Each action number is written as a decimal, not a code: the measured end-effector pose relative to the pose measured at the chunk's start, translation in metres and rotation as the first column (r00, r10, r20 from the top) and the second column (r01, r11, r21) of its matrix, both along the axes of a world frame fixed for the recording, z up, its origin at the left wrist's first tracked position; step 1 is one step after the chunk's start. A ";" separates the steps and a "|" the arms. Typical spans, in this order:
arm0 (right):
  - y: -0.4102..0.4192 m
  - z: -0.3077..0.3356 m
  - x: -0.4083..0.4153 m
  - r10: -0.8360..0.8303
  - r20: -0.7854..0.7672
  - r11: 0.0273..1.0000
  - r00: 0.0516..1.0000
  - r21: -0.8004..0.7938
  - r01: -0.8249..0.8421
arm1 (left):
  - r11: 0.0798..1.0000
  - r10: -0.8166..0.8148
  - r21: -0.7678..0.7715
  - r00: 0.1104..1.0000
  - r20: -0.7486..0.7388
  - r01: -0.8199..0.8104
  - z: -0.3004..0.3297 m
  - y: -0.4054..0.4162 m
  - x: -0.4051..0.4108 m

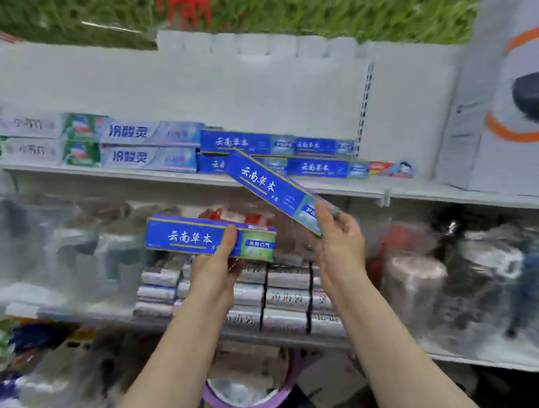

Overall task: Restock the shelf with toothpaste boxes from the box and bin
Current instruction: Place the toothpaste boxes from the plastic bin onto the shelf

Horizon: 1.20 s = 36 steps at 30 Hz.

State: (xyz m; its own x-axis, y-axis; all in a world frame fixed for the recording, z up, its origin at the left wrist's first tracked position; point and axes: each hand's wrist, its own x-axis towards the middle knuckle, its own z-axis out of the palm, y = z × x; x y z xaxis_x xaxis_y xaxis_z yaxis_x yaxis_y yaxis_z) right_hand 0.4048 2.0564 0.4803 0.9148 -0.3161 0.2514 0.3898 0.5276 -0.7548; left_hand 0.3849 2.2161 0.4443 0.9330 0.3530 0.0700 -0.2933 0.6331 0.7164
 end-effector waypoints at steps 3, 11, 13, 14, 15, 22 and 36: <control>-0.053 0.035 0.006 -0.083 0.074 0.996 0.994 0.019 0.082 | 0.999 -0.043 0.035 0.996 0.078 0.041 0.030 -0.045 0.018; -0.172 0.075 0.033 -0.377 0.112 0.920 0.919 -0.067 0.386 | 0.981 -0.192 0.037 0.966 0.172 0.189 0.071 -0.154 0.061; -0.193 0.073 0.043 -0.414 0.101 0.903 0.905 -0.076 0.422 | 0.977 -0.214 0.045 0.961 0.176 0.209 0.077 -0.176 0.068; -0.202 0.072 0.048 -0.441 0.091 0.889 0.893 -0.093 0.448 | 0.973 -0.230 0.054 0.957 0.176 0.223 0.079 -0.186 0.072; -0.210 0.070 0.054 -0.479 0.080 0.864 0.874 -0.132 0.485 | 0.970 -0.242 0.063 0.954 0.177 0.235 0.080 -0.194 0.075; -0.239 0.070 0.067 -0.632 0.043 0.693 0.774 -0.416 0.589 | 0.969 -0.242 0.083 0.955 0.171 0.231 0.088 -0.226 0.085; -0.209 0.083 0.056 -0.506 0.314 0.610 0.803 -0.528 0.591 | 0.953 -0.282 0.168 0.939 0.197 0.251 0.112 -0.227 0.099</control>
